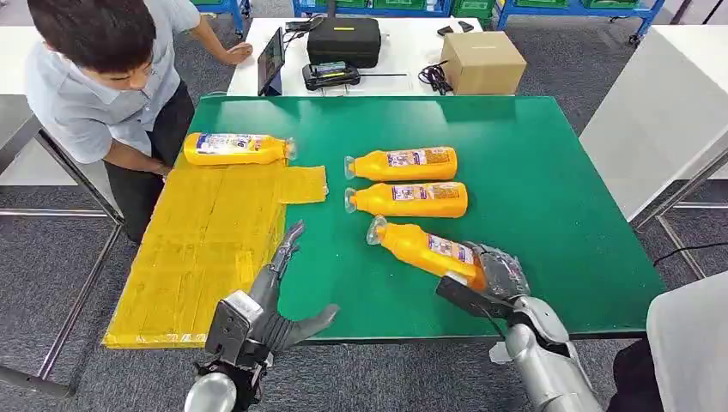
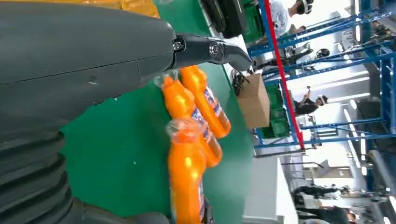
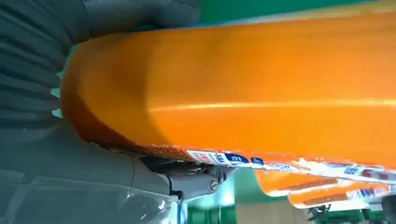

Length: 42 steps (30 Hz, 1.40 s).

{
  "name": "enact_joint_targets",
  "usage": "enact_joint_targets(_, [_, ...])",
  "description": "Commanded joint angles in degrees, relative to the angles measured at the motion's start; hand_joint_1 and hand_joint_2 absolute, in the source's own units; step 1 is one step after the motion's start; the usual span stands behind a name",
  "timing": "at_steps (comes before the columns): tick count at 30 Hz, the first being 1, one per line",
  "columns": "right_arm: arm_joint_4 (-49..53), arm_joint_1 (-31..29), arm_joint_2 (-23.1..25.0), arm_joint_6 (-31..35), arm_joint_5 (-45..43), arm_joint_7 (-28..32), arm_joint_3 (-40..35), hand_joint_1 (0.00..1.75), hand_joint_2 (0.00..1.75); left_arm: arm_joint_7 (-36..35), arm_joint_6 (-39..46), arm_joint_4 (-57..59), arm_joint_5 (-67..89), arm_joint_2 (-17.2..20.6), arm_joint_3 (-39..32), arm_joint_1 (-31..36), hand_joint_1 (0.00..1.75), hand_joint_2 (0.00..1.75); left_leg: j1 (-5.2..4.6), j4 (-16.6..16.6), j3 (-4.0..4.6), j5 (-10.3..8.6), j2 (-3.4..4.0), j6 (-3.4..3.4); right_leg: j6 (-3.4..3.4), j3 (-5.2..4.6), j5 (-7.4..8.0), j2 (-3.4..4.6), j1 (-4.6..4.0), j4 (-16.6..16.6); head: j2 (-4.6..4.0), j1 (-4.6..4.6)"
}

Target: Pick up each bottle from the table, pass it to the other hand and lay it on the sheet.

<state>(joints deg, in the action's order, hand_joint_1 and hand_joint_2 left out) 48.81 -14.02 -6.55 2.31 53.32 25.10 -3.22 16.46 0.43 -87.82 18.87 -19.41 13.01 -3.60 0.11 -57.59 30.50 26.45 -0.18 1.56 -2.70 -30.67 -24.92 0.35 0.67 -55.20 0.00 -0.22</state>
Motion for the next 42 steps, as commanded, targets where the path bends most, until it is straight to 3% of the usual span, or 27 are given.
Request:
enact_joint_targets(1, [10.67, 9.39, 3.60, -13.43, -20.76, 1.63, 3.15, 1.75, 1.75, -2.67, 1.81, 7.82, -11.24, -0.59, 0.56, 2.96, 0.00, 1.75, 0.02, -0.09, 0.29, -0.05, -0.05, -0.03, 0.08, -0.20, 0.27, -0.07, -0.02, -0.06, 0.00, -0.02])
enact_joint_targets(2, [10.97, 9.25, 3.59, -13.47, -21.01, 1.10, 2.84, 1.75, 1.75, -2.54, 1.70, 7.94, -11.34, -0.59, 0.47, 2.95, 0.00, 1.75, 0.04, -0.08, 0.63, -0.12, -0.07, -0.10, 0.14, -0.52, 0.36, -0.12, -0.03, -0.04, 0.00, -0.02])
enact_joint_targets(3, [10.97, 9.25, 3.59, -13.47, -21.01, 1.10, 2.84, 1.75, 1.75, -2.54, 1.70, 7.94, -11.34, -0.59, 0.47, 2.95, 0.00, 1.75, 0.01, -0.03, 0.63, -0.07, -0.01, -0.10, 0.12, -0.39, 0.35, -0.05, -0.01, -0.03, 0.00, -0.02])
enact_joint_targets(4, [10.91, 9.21, 3.56, -13.35, -21.42, 1.24, 2.99, 1.75, 1.75, -2.60, 1.58, 8.05, -11.62, -0.59, 0.46, 2.90, 0.00, 1.75, 0.02, 0.03, 0.44, 0.02, 0.07, -0.12, 0.11, 0.33, 0.28, 0.02, -0.01, 0.03, 0.00, -0.07])
enact_joint_targets(7, [14.61, 7.71, 4.85, -14.08, -24.61, 1.71, 1.64, 1.75, 1.75, -3.30, 0.49, 10.96, -17.37, -0.59, 0.03, 1.30, 0.00, 1.75, 0.02, -0.01, 0.30, 0.00, 0.11, -0.05, 0.05, 0.36, 0.25, 0.04, -0.03, 0.02, 0.00, -0.04])
enact_joint_targets(14, [18.04, 6.29, 5.01, -15.32, -26.97, -0.07, -1.08, 1.75, 1.75, -3.28, 0.29, 13.47, -21.75, -0.59, -1.23, 1.06, 0.00, 1.75, 0.04, -0.01, 0.98, -0.03, 0.31, -0.03, 0.00, -0.27, 0.28, 0.28, -0.01, -0.04, 0.00, -0.07])
enact_joint_targets(20, [20.30, 2.62, 5.83, -16.49, -28.83, -0.07, -9.63, 1.75, 1.75, -3.69, -2.80, 22.20, -27.26, -0.15, -2.86, 3.28, 0.00, 1.75, -0.05, 0.00, 1.32, -0.09, 0.14, -0.01, -0.04, -0.51, 0.26, 0.17, 0.09, -0.08, 0.00, -0.04])
enact_joint_targets(24, [17.13, 0.20, 7.38, -13.54, -26.34, -0.53, -15.24, 1.75, 1.75, -2.55, -3.52, 26.16, -26.50, -0.41, -1.12, 6.04, 0.00, 1.75, -0.02, -0.01, 1.52, -0.11, 0.14, -0.01, -0.05, -0.67, 0.29, 0.17, 0.07, -0.09, 0.00, -0.04])
enact_joint_targets(34, [17.01, 0.21, 6.35, -12.84, -26.93, -0.20, -15.74, 1.75, 1.75, -2.58, -3.56, 25.54, -26.52, -0.20, -0.99, 5.84, 0.00, 1.75, -0.02, -0.06, 1.62, -0.12, -0.04, -0.01, -0.05, -0.74, 0.25, -0.04, 0.06, -0.10, 0.00, -0.04])
enact_joint_targets(42, [12.66, -3.48, 11.50, -7.51, -20.21, -1.58, -22.61, 1.75, 1.75, -3.95, -0.97, 31.52, -30.10, -0.59, -1.12, 13.00, 0.00, 1.75, -0.02, -0.08, 1.75, -0.12, 0.15, -0.08, 0.03, -0.95, 0.29, 0.14, 0.07, -0.17, 0.00, -0.04])
